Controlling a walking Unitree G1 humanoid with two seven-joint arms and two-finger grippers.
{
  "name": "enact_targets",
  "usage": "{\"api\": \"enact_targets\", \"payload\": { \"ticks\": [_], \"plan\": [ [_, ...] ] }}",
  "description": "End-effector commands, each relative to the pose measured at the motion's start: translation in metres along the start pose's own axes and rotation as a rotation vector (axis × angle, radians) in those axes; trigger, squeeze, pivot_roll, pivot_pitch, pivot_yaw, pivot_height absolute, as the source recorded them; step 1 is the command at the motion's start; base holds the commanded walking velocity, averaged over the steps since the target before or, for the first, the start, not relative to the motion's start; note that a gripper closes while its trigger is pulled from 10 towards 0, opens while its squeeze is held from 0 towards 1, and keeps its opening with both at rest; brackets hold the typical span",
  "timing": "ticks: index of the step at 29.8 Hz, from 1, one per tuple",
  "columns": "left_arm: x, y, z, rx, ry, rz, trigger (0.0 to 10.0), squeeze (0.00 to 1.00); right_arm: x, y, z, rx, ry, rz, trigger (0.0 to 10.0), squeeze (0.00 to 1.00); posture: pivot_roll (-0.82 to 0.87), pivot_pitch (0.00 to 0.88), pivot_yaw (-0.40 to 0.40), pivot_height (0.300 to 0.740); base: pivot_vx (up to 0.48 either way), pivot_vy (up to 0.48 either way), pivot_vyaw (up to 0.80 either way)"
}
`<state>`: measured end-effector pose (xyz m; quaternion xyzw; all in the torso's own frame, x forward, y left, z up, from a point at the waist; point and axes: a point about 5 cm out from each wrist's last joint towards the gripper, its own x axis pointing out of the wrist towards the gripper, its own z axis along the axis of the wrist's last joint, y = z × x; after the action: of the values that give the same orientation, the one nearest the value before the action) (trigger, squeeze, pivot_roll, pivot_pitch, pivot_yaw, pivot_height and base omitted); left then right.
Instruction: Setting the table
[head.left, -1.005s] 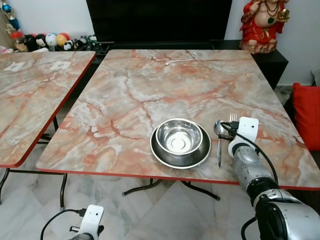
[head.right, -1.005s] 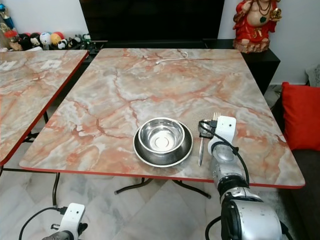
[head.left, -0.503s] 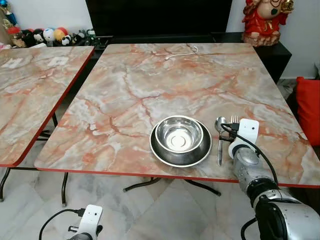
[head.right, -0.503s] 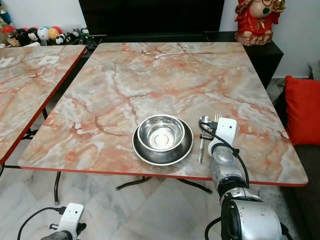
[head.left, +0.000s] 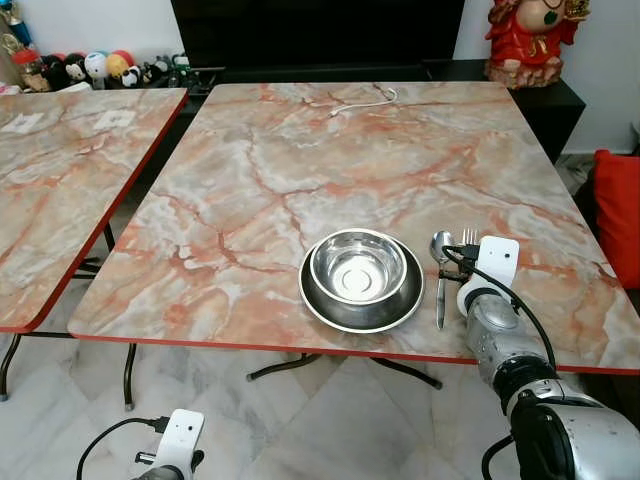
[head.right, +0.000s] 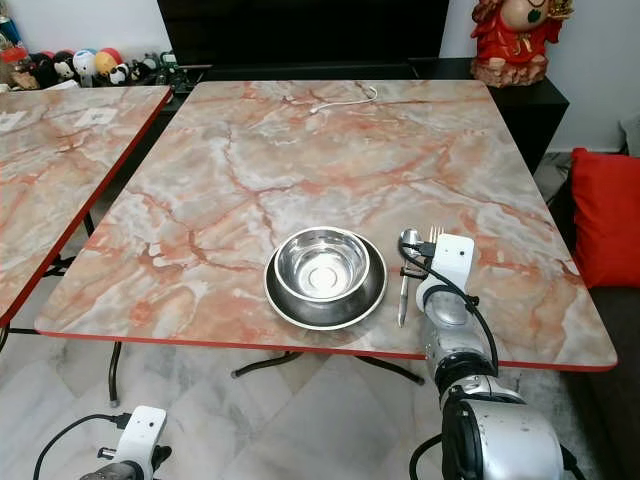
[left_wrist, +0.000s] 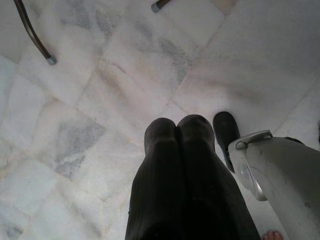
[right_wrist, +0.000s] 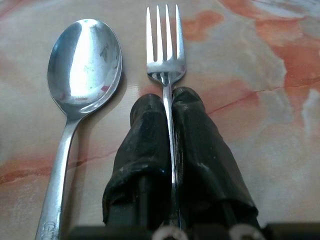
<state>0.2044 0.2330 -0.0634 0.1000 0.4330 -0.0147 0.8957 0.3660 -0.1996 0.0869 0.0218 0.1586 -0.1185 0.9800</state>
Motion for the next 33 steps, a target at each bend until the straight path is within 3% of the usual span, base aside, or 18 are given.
{"api": "enact_targets", "payload": {
  "ticks": [1,2,4,5,6,28,29,30,31,32,33],
  "plan": [
    [-0.0011,0.0041,-0.0046,0.000,0.025,0.012,10.0,0.00,-0.0014,0.0003,-0.0089,-0.007,0.036,0.002,10.0,0.27,0.14,0.084,0.064,0.740,0.000,0.000,0.00],
    [-0.0011,0.0039,-0.0044,-0.001,0.024,0.012,10.0,0.00,-0.0013,0.0007,-0.0080,-0.028,0.031,0.004,10.0,0.88,0.14,0.083,0.062,0.740,0.000,0.000,0.00],
    [-0.0010,0.0038,-0.0043,-0.001,0.024,0.012,10.0,0.00,-0.0012,0.0006,-0.0074,-0.056,0.027,0.000,10.0,0.90,0.14,0.083,0.061,0.740,0.000,0.000,0.00],
    [-0.0010,0.0036,-0.0041,-0.001,0.023,0.012,10.0,0.00,-0.0012,0.0008,-0.0074,-0.064,0.026,-0.002,10.0,0.63,0.14,0.082,0.061,0.740,0.000,0.000,0.00],
    [-0.0010,0.0036,-0.0041,-0.001,0.023,0.012,10.0,0.00,-0.0012,0.0009,-0.0076,-0.059,0.028,-0.003,10.0,0.00,0.14,0.082,0.061,0.740,0.000,0.000,0.00],
    [-0.0008,0.0030,-0.0038,0.000,0.025,0.009,10.0,0.00,-0.0020,0.0024,-0.0079,0.011,0.012,-0.003,10.0,0.00,0.13,0.081,0.061,0.740,0.000,0.000,0.00],
    [-0.0008,0.0030,-0.0037,-0.001,0.024,0.008,10.0,0.00,-0.0022,0.0022,-0.0086,0.011,0.014,-0.002,10.0,0.51,0.13,0.080,0.061,0.740,0.000,0.000,0.00],
    [-0.0008,0.0031,-0.0037,-0.001,0.024,0.008,10.0,0.00,-0.0022,0.0021,-0.0088,0.011,0.014,-0.002,10.0,0.51,0.13,0.080,0.061,0.740,0.000,0.000,0.00],
    [-0.0008,0.0030,-0.0036,-0.001,0.024,0.008,10.0,0.00,-0.0022,0.0020,-0.0089,0.011,0.014,-0.002,10.0,0.70,0.13,0.079,0.060,0.740,0.000,0.000,0.00],
    [-0.0007,0.0029,-0.0035,-0.001,0.024,0.007,10.0,0.00,-0.0023,0.0014,-0.0094,0.009,0.017,-0.005,10.0,0.60,0.13,0.079,0.060,0.740,0.000,0.000,0.00],
    [-0.0007,0.0030,-0.0035,-0.001,0.024,0.007,10.0,0.00,-0.0023,0.0013,-0.0096,0.008,0.017,-0.005,10.0,0.60,0.13,0.079,0.060,0.740,0.000,0.000,0.00]
  ]
}}
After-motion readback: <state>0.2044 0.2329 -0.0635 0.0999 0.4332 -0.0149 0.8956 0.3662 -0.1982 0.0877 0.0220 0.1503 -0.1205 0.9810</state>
